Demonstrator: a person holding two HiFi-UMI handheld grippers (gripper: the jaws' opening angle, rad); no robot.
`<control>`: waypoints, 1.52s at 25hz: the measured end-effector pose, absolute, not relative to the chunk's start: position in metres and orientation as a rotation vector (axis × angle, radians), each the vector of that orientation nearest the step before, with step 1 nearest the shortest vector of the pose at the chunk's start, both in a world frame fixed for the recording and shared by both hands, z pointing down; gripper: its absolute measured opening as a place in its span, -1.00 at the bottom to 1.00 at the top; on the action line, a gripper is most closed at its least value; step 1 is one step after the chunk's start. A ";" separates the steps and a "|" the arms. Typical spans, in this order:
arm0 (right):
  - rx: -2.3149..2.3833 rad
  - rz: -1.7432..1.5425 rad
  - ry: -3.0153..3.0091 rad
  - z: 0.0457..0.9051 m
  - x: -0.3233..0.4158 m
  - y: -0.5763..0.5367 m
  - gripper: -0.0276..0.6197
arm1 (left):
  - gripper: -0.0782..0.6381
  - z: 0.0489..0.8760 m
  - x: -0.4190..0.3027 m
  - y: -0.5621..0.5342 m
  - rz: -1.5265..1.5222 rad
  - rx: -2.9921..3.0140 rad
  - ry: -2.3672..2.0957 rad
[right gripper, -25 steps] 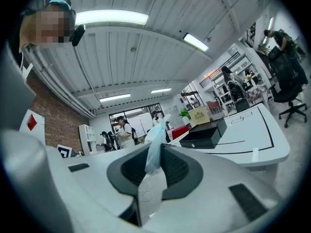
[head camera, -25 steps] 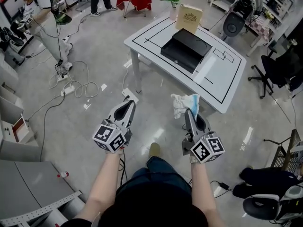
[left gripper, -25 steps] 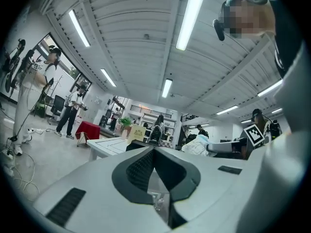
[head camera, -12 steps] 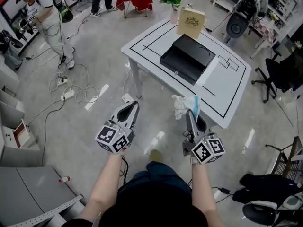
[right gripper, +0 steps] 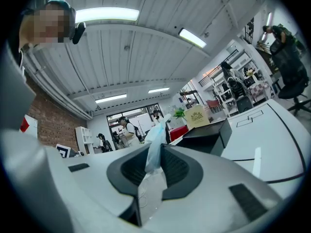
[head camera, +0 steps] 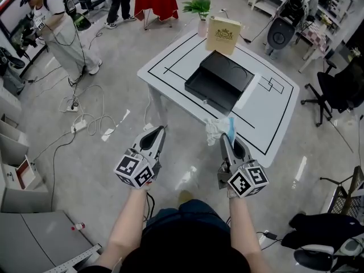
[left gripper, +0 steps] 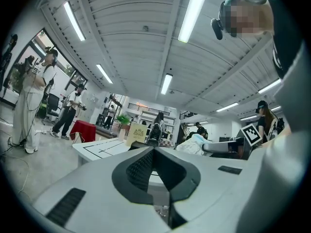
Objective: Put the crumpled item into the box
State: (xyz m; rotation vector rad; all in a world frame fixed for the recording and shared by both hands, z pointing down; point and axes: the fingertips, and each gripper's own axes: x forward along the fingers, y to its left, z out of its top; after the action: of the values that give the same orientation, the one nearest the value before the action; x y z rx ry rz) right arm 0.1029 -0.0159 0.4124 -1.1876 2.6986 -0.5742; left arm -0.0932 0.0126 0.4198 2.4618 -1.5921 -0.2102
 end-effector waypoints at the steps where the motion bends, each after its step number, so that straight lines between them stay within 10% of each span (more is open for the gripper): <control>1: -1.187 -0.574 2.699 0.412 0.103 -0.019 -0.73 | -0.78 0.420 -0.093 0.010 -0.210 2.461 -1.592; 38: -1.238 -0.721 2.699 0.449 0.067 -0.112 -0.73 | -0.78 0.449 -0.108 -0.088 -0.152 2.452 -1.491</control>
State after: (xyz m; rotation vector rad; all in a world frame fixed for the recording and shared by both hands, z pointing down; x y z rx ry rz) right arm 0.0667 -0.1120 0.4494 -1.2376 2.6991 -0.7213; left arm -0.1081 -0.0875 0.4491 2.4520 -1.4906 -0.1523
